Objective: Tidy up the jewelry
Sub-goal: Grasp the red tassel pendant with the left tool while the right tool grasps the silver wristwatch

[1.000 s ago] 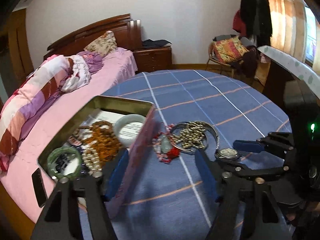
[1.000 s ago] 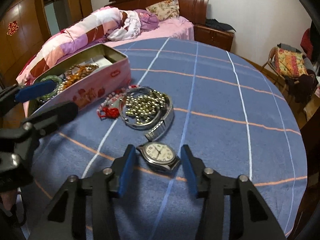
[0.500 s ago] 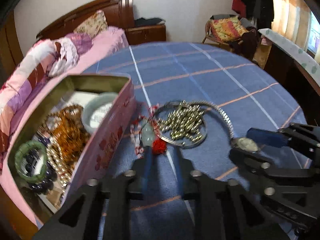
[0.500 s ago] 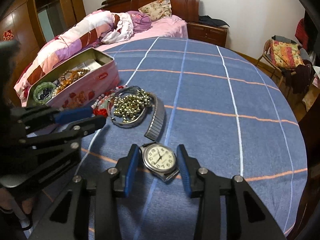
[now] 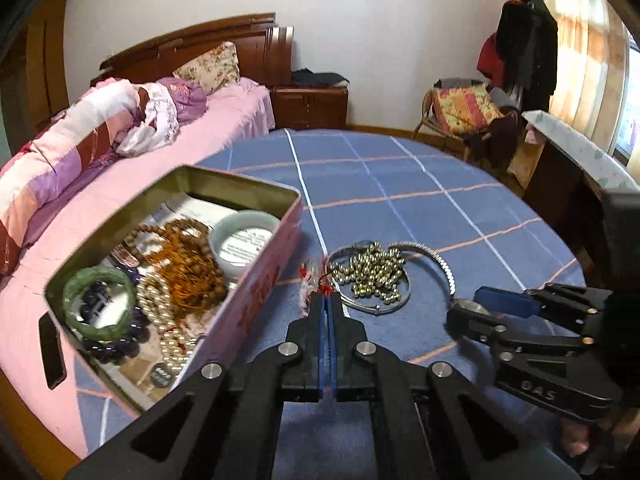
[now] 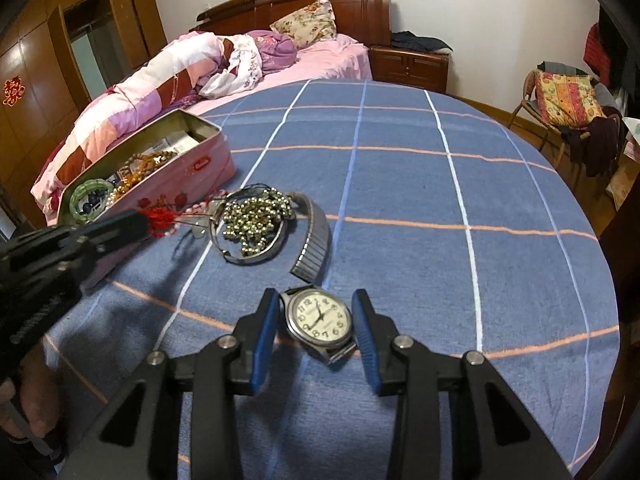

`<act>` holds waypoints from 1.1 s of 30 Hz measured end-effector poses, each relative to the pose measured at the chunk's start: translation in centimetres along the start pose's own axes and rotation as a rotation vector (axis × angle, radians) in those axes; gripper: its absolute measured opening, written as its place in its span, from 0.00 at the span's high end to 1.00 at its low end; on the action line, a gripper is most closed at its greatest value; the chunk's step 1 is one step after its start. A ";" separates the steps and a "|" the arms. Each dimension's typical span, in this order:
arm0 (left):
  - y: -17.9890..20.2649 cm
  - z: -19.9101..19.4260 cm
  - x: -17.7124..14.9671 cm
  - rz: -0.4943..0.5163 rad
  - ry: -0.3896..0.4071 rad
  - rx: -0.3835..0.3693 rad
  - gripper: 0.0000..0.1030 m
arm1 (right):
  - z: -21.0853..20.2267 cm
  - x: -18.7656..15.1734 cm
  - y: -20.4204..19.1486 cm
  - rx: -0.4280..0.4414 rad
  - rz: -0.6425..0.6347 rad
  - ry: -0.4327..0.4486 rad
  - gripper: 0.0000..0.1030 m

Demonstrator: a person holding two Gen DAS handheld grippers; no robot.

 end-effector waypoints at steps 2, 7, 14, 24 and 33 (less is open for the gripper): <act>0.0 -1.1 0.4 -0.004 0.026 -0.007 1.00 | -0.1 0.0 0.1 0.001 0.004 0.006 0.63; 0.0 -3.1 1.4 -0.004 0.080 -0.016 1.00 | -0.7 0.1 0.4 0.006 0.022 0.044 0.81; 0.3 -4.1 1.8 -0.001 0.102 -0.027 1.00 | -1.2 0.1 0.6 -0.002 0.009 0.061 0.84; 0.0 -3.1 1.4 0.000 0.067 -0.030 1.00 | 0.0 0.7 0.8 -0.020 0.018 0.023 0.58; 0.5 -3.7 1.3 0.027 0.084 -0.053 1.00 | 1.2 1.4 0.3 -0.011 0.008 -0.010 0.85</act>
Point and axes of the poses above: each gripper's, at about its wrist camera, not at the fingertips, and z roughly the way its jaws point, y to its right, x to its top, the point moved 2 cm from there along z, roughly the way its jaws point, and after that the axes turned 11 degrees about -x, right-handed, at the moved point
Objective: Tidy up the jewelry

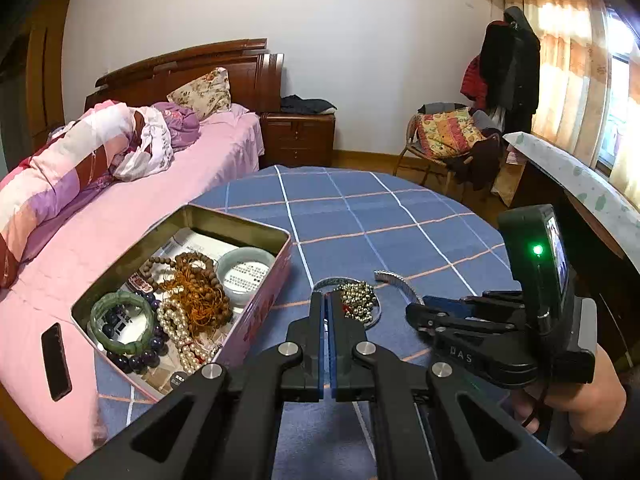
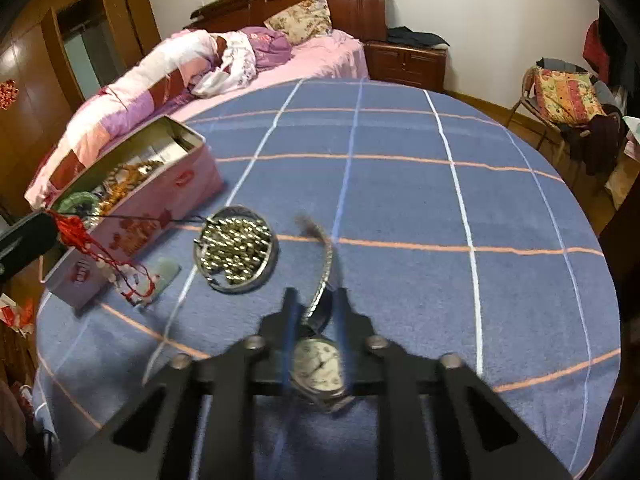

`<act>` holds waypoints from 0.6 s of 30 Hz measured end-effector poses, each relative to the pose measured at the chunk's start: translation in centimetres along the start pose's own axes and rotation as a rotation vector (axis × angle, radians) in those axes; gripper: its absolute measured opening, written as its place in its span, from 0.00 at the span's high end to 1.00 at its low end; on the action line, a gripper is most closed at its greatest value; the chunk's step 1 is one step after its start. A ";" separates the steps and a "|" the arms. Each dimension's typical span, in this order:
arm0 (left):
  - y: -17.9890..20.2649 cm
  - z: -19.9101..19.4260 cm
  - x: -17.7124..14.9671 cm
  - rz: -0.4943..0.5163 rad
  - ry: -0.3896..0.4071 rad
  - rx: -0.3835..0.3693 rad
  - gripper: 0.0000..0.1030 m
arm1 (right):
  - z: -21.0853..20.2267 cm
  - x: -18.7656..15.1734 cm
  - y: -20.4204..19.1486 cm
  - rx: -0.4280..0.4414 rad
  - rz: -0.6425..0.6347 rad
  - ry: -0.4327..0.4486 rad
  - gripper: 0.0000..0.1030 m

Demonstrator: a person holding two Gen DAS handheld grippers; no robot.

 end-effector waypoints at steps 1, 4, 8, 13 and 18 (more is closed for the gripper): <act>0.0 -0.1 0.1 0.000 0.004 -0.003 1.00 | -0.3 -0.1 0.0 -0.004 -0.002 0.009 0.87; 0.2 -0.4 0.3 0.003 0.016 -0.007 1.00 | -1.2 -0.3 0.1 -0.004 0.009 0.040 0.92; 0.8 -1.1 0.9 0.021 0.038 -0.007 1.00 | -2.4 -0.5 0.6 -0.009 0.028 0.079 0.93; 1.3 -2.4 2.1 0.038 0.077 -0.017 1.00 | -3.2 -0.2 1.3 0.001 0.062 0.108 0.94; 1.4 -3.5 3.0 0.051 0.110 -0.025 1.00 | -4.0 0.3 1.2 0.004 0.072 0.138 0.94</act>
Point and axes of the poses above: each gripper's, at about its wrist camera, not at the fingertips, and z roughly the way its jaws point, y to its right, x to its top, the point moved 2 cm from there along z, roughly the way its jaws point, and after that the axes turned 11 degrees about -x, right-handed, at the moved point
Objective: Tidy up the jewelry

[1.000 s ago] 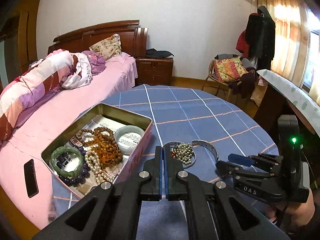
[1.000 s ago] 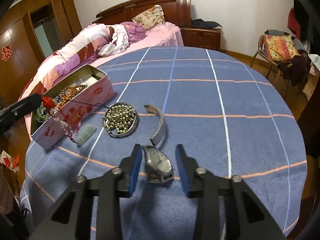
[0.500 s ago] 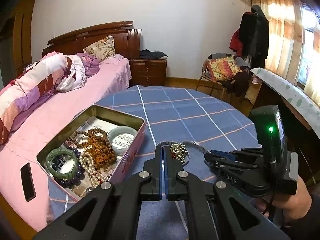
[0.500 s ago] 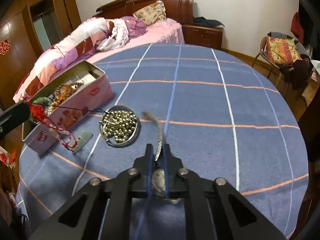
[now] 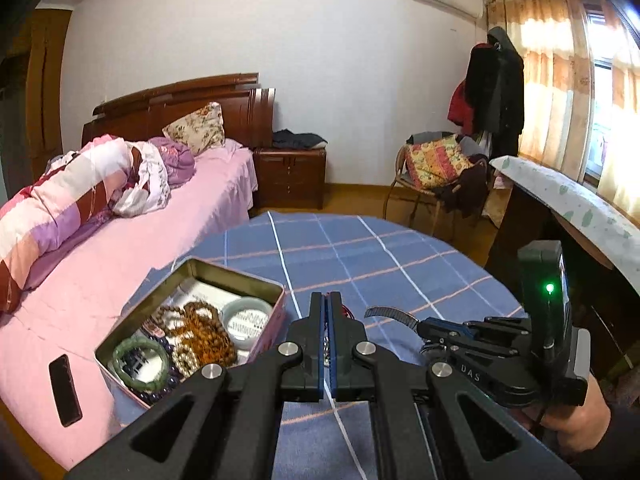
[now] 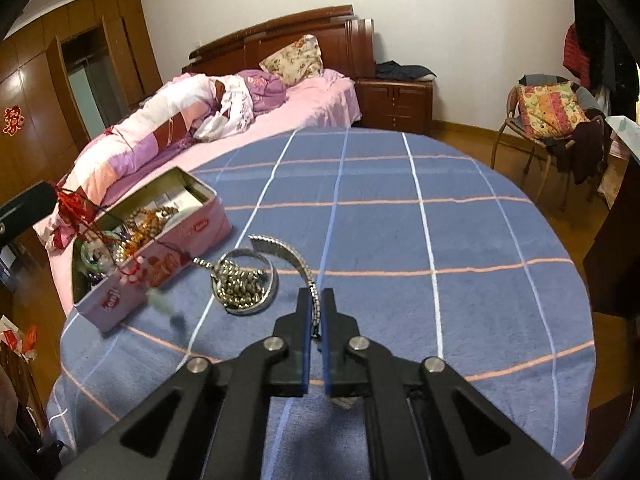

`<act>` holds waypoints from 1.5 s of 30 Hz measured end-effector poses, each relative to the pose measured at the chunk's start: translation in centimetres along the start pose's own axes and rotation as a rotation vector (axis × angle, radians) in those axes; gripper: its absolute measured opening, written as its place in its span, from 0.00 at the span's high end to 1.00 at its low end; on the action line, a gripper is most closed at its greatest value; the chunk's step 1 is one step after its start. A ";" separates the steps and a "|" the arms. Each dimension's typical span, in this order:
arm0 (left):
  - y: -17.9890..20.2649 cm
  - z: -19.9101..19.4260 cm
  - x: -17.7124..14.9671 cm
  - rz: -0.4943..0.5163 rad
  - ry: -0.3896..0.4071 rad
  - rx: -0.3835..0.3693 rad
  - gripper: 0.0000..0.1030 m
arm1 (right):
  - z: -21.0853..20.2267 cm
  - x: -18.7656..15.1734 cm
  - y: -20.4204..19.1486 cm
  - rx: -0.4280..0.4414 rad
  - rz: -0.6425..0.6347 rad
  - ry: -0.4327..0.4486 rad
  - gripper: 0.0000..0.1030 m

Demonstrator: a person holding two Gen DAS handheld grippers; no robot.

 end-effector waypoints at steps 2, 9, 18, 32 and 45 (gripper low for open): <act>0.0 -0.6 0.5 0.001 0.017 -0.002 1.00 | -0.4 0.2 -0.1 0.007 0.003 0.013 0.94; -0.5 -0.2 0.5 -0.008 0.002 -0.023 1.00 | -1.1 0.6 -1.6 0.048 -0.017 0.035 0.94; -1.0 1.6 -0.9 -0.050 -0.093 -0.067 1.00 | -0.7 0.3 -1.7 0.050 -0.018 0.025 0.94; -0.2 2.4 -2.5 -0.057 -0.155 -0.144 0.94 | -0.9 -0.1 -0.9 0.052 0.012 0.022 0.94; 0.1 6.3 -8.0 0.042 -0.325 -0.066 0.35 | -1.5 -0.4 0.6 0.026 0.023 0.025 0.94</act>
Point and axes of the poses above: each gripper's, at about its wrist camera, not at the fingertips, and z roughly the way its jaws point, y to its right, x to its top, the point moved 2 cm from there along z, roughly the way its jaws point, and after that the axes turned 11 degrees about -x, right-handed, at the moved point
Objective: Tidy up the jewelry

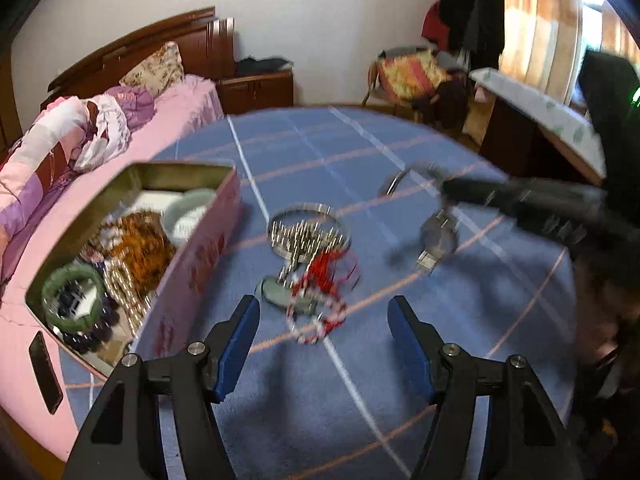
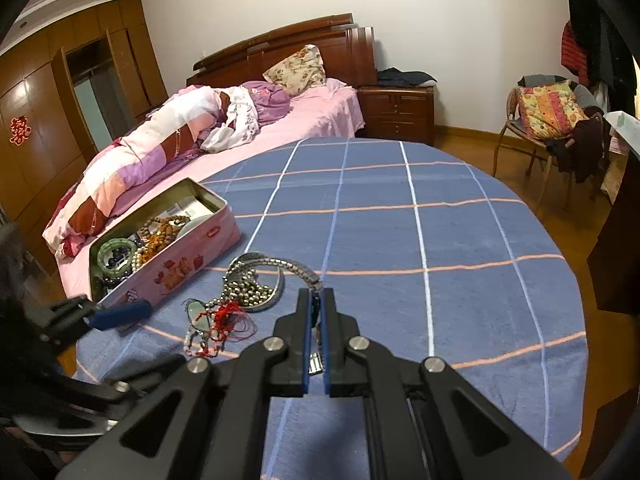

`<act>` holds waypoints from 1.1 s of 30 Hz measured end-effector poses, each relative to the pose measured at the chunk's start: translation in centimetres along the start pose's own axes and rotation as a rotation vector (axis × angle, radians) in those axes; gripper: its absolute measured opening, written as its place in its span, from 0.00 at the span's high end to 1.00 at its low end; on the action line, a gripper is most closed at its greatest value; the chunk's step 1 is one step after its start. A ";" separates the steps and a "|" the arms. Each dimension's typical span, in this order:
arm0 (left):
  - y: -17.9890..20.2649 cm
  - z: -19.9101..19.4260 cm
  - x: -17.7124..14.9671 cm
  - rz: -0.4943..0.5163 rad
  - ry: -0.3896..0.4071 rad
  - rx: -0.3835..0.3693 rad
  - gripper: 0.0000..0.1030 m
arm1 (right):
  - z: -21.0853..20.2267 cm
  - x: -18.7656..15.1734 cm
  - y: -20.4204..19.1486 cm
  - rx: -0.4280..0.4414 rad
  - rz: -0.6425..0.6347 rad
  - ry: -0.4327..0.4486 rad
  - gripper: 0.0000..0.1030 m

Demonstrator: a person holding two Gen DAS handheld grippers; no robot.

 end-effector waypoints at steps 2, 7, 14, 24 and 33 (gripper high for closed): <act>-0.5 0.4 -0.1 -0.017 -0.005 -0.007 0.35 | 0.0 -0.1 0.1 -0.001 0.001 0.000 0.94; -1.1 0.1 0.6 -0.059 0.018 -0.005 0.35 | -0.1 -0.2 0.1 0.000 0.002 -0.001 0.94; 1.2 1.5 2.0 0.043 0.026 -0.011 0.47 | -0.2 -0.1 0.8 -0.011 0.014 0.002 0.94; 0.5 1.9 2.8 0.015 0.022 0.007 1.00 | -0.1 0.0 0.8 -0.008 0.016 0.006 0.94; 0.0 -7.9 6.7 0.033 0.253 0.013 1.00 | -1.3 0.9 0.3 0.009 0.016 0.041 0.94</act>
Point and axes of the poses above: each gripper's, at about its wrist camera, not at the fingertips, and z roughly the way its jaws point, y to its right, x to its top, the point moved 2 cm from there along z, roughly the way its jaws point, and after that the axes turned 11 degrees about -x, right-handed, at the moved point
